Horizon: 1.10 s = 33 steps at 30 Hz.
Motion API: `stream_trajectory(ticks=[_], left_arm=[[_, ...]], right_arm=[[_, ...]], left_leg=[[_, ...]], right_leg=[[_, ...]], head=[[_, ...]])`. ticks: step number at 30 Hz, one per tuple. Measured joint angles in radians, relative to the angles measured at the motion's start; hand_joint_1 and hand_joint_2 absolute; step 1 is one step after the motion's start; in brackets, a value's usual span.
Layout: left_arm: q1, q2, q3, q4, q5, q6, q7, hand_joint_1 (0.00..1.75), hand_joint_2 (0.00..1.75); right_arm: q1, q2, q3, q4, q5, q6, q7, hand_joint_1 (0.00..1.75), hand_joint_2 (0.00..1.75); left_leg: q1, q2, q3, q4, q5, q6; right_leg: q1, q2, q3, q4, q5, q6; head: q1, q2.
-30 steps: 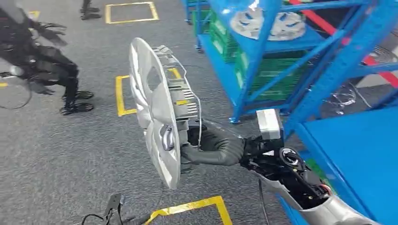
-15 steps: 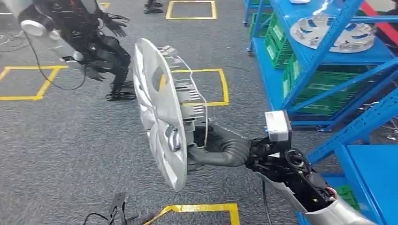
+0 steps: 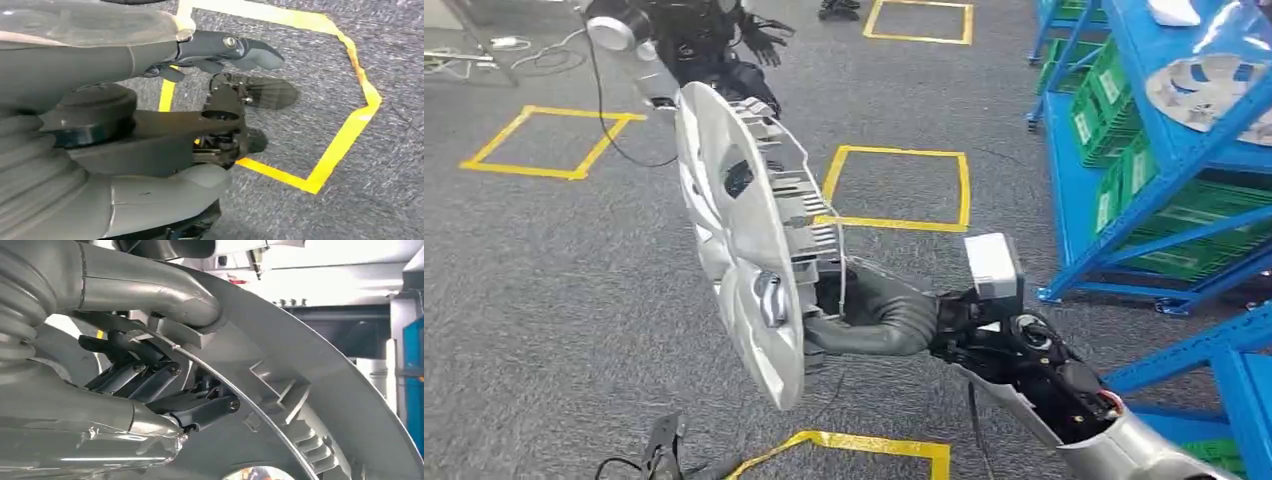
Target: Take the parts from the cabinet and place them on the table.
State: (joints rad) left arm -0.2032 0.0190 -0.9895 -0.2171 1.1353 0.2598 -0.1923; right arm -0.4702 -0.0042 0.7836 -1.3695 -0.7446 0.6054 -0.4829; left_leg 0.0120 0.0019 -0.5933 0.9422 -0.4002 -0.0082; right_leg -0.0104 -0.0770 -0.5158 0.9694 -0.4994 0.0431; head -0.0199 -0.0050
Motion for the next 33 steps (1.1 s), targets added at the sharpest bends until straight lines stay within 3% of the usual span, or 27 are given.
stream_trajectory(ticks=[1, 3, 4, 5, 6, 8, 9, 10, 11, 13, 14, 15, 16, 17, 19, 20, 21, 23, 24, 25, 27, 29, 30, 31, 32, 33], left_arm=[[-0.002, 0.000, 0.000, 0.000, 0.000, 0.001, 0.000, 0.00, 1.75], [-0.003, 0.000, 0.000, 0.000, -0.001, 0.002, 0.000, 0.00, 1.75], [-0.003, -0.001, 0.000, 0.000, -0.001, 0.002, 0.000, 0.00, 1.75], [-0.002, -0.001, 0.000, 0.000, -0.001, 0.002, 0.000, 0.00, 1.75], [-0.002, -0.001, 0.000, 0.000, -0.001, 0.002, 0.000, 0.00, 1.75], [-0.002, -0.001, 0.000, 0.000, -0.001, 0.002, 0.000, 0.00, 1.75], [-0.001, -0.003, 0.000, 0.000, -0.001, 0.002, 0.000, 0.00, 1.75], [-0.003, -0.005, 0.000, 0.000, -0.002, 0.002, 0.000, 0.00, 1.75], [-0.003, -0.005, 0.000, 0.000, -0.002, 0.001, 0.000, 0.00, 1.75], [0.003, -0.005, 0.000, 0.000, -0.002, 0.001, 0.000, 0.00, 1.75], [0.005, -0.002, 0.000, 0.000, -0.002, 0.001, 0.000, 0.00, 1.75], [0.006, -0.004, 0.000, 0.000, -0.002, 0.002, 0.000, 0.00, 1.75], [0.004, -0.004, 0.000, 0.000, -0.002, 0.002, 0.000, 0.00, 1.75], [0.000, -0.004, 0.000, 0.000, -0.002, 0.002, 0.000, 0.00, 1.75], [-0.002, -0.004, 0.000, 0.000, -0.003, 0.002, 0.000, 0.00, 1.75], [-0.001, -0.004, 0.000, 0.000, -0.003, 0.001, 0.000, 0.00, 1.75], [0.001, -0.004, 0.000, 0.000, -0.003, 0.001, 0.000, 0.00, 1.75], [0.000, -0.002, 0.000, 0.000, -0.003, 0.002, 0.000, 0.00, 1.75], [-0.001, -0.001, 0.000, 0.000, -0.003, 0.002, 0.000, 0.00, 1.75], [-0.004, -0.002, 0.000, 0.000, -0.003, 0.001, 0.000, 0.00, 1.75], [-0.004, -0.002, 0.000, 0.000, -0.003, 0.001, 0.000, 0.00, 1.75], [-0.001, 0.000, 0.000, 0.000, -0.003, 0.001, 0.000, 0.00, 1.75], [0.000, -0.001, 0.000, 0.000, -0.003, 0.001, 0.000, 0.00, 1.75], [-0.002, -0.001, 0.000, 0.000, -0.003, 0.001, 0.000, 0.00, 1.75], [-0.004, 0.000, 0.000, 0.000, -0.003, 0.002, 0.000, 0.00, 1.75], [-0.004, -0.001, 0.000, 0.000, -0.003, 0.001, 0.000, 0.00, 1.75]], right_arm=[[0.000, 0.000, 0.000, 0.000, 0.000, 0.000, -0.002, 1.75, 1.75], [0.002, 0.000, 0.000, 0.000, 0.000, 0.000, -0.002, 1.75, 1.75], [0.006, 0.000, 0.000, 0.000, 0.000, 0.000, -0.001, 1.75, 1.75], [0.010, 0.000, 0.000, 0.001, 0.000, 0.000, -0.001, 1.75, 1.75], [0.011, 0.000, 0.000, 0.001, 0.000, -0.001, -0.001, 1.75, 1.75], [0.010, 0.000, 0.000, 0.001, 0.000, -0.002, -0.001, 1.75, 1.75], [0.010, 0.000, 0.000, 0.001, 0.000, -0.002, -0.001, 1.75, 1.75], [0.012, 0.000, 0.000, 0.001, 0.000, -0.003, -0.002, 1.75, 1.75], [0.012, 0.000, -0.001, 0.000, 0.000, -0.003, -0.002, 1.75, 1.75], [0.012, 0.000, -0.001, 0.000, 0.000, -0.006, 0.000, 1.75, 1.75], [0.011, 0.001, -0.001, 0.000, 0.000, -0.006, -0.001, 1.75, 1.75], [0.008, 0.002, -0.001, 0.000, 0.000, -0.008, -0.001, 1.75, 1.75], [0.008, 0.003, -0.002, 0.000, 0.000, -0.009, -0.002, 1.75, 1.75], [0.009, 0.003, -0.003, 0.000, 0.000, -0.009, -0.003, 1.75, 1.75], [0.013, 0.003, -0.002, 0.000, 0.000, -0.009, -0.002, 1.75, 1.75], [0.015, 0.003, -0.002, 0.000, 0.000, -0.009, -0.001, 1.75, 1.75], [0.016, 0.003, -0.002, 0.000, 0.000, -0.009, -0.001, 1.75, 1.75], [0.016, 0.003, -0.002, 0.000, 0.000, -0.009, -0.001, 1.75, 1.75], [0.015, 0.003, -0.002, 0.000, 0.000, -0.009, -0.001, 1.75, 1.75], [0.015, 0.003, -0.002, 0.000, 0.000, -0.009, -0.001, 1.75, 1.75], [0.014, 0.003, -0.002, 0.000, 0.000, -0.009, -0.002, 1.75, 1.75], [0.013, 0.004, -0.002, 0.000, 0.000, -0.009, -0.002, 1.75, 1.75], [0.012, 0.004, -0.002, 0.000, 0.000, -0.009, -0.001, 1.75, 1.75], [0.012, 0.004, -0.002, 0.000, 0.000, -0.009, -0.001, 1.75, 1.75], [0.012, 0.004, -0.003, 0.000, 0.000, -0.009, -0.002, 1.75, 1.75], [0.013, 0.004, -0.003, 0.000, 0.000, -0.009, -0.002, 1.75, 1.75]], left_leg=[[0.000, -0.007, 0.000, 0.000, 0.000, 0.008], [-0.002, -0.030, 0.000, 0.000, -0.001, 0.010], [-0.004, -0.044, 0.001, 0.001, -0.001, 0.011], [-0.005, -0.060, 0.002, 0.002, -0.001, 0.011], [-0.006, -0.077, 0.003, 0.002, -0.001, 0.011], [-0.006, -0.108, 0.007, 0.003, -0.001, 0.010], [-0.003, -0.120, 0.007, 0.003, -0.002, 0.010], [-0.007, -0.132, 0.000, 0.008, -0.001, 0.006], [0.001, -0.146, -0.006, 0.006, 0.003, -0.001], [0.008, -0.171, -0.008, -0.002, 0.007, -0.015], [0.000, -0.187, -0.011, -0.006, 0.011, -0.024], [0.001, -0.129, -0.015, 0.013, -0.004, -0.020], [-0.004, -0.068, -0.041, 0.070, -0.041, -0.022], [-0.001, -0.033, -0.083, 0.158, -0.085, -0.028], [0.003, -0.015, -0.160, 0.314, -0.143, -0.039], [0.005, -0.012, -0.175, 0.341, -0.143, -0.045], [0.006, -0.009, -0.161, 0.310, -0.120, -0.048], [0.008, 0.011, -0.066, 0.130, -0.034, -0.049], [0.007, 0.054, -0.008, 0.029, 0.002, -0.048], [-0.004, 0.084, 0.009, -0.003, -0.006, -0.044], [-0.004, 0.054, 0.001, 0.000, -0.004, -0.028], [-0.004, 0.028, 0.001, -0.001, -0.004, -0.014], [0.004, 0.018, 0.005, -0.004, -0.001, -0.008], [0.005, 0.008, 0.005, -0.004, -0.001, 0.000], [0.004, -0.002, 0.006, -0.004, -0.001, 0.006], [0.004, -0.016, 0.006, -0.004, -0.002, 0.007]], right_leg=[[0.000, 0.035, -0.030, 0.068, -0.039, -0.001], [0.002, 0.067, -0.121, 0.253, -0.116, -0.001], [0.003, 0.073, -0.157, 0.317, -0.130, -0.003], [0.003, 0.075, -0.168, 0.326, -0.116, -0.006], [0.004, 0.077, -0.155, 0.284, -0.080, -0.012], [0.004, 0.100, -0.082, 0.107, 0.023, -0.025], [0.004, 0.157, -0.045, 0.015, 0.063, -0.030], [-0.004, 0.197, -0.035, -0.011, 0.054, -0.033], [0.003, 0.181, -0.035, -0.013, 0.055, -0.029], [0.008, 0.160, -0.032, -0.013, 0.054, -0.034], [-0.003, 0.142, -0.025, -0.027, 0.061, -0.041], [-0.004, 0.125, -0.017, -0.039, 0.067, -0.044], [-0.004, 0.111, -0.015, -0.045, 0.069, -0.048], [-0.002, 0.094, -0.014, -0.044, 0.068, -0.048], [-0.001, 0.059, -0.014, -0.044, 0.065, -0.051], [-0.001, 0.043, -0.013, -0.044, 0.063, -0.050], [-0.001, 0.027, -0.013, -0.043, 0.061, -0.049], [-0.002, 0.001, -0.009, -0.038, 0.054, -0.043], [-0.002, -0.010, -0.004, -0.035, 0.048, -0.037], [0.009, -0.018, -0.006, -0.031, 0.042, -0.029], [0.011, -0.035, 0.000, -0.030, 0.037, -0.021], [0.009, -0.058, 0.008, -0.031, 0.031, -0.010], [0.001, -0.019, 0.004, -0.018, 0.018, -0.001], [-0.001, 0.031, -0.012, 0.026, -0.012, 0.000], [-0.003, 0.058, -0.051, 0.110, -0.058, 0.000], [-0.001, 0.070, -0.098, 0.209, -0.101, 0.002]], head=[[0.004, 0.000], [0.016, 0.000], [0.018, 0.000], [0.019, 0.000], [0.021, 0.000], [0.023, 0.000], [0.024, 0.000], [0.019, 0.000], [0.024, 0.000], [0.029, 0.000], [0.026, 0.000], [0.024, 0.000], [0.011, 0.000], [0.006, 0.000], [0.000, 0.000], [-0.003, 0.000], [-0.007, 0.000], [-0.013, 0.000], [-0.018, 0.000], [-0.024, 0.000], [-0.010, 0.000], [-0.010, 0.000], [-0.009, 0.000], [-0.003, 0.000], [0.005, 0.000], [0.013, 0.000]])
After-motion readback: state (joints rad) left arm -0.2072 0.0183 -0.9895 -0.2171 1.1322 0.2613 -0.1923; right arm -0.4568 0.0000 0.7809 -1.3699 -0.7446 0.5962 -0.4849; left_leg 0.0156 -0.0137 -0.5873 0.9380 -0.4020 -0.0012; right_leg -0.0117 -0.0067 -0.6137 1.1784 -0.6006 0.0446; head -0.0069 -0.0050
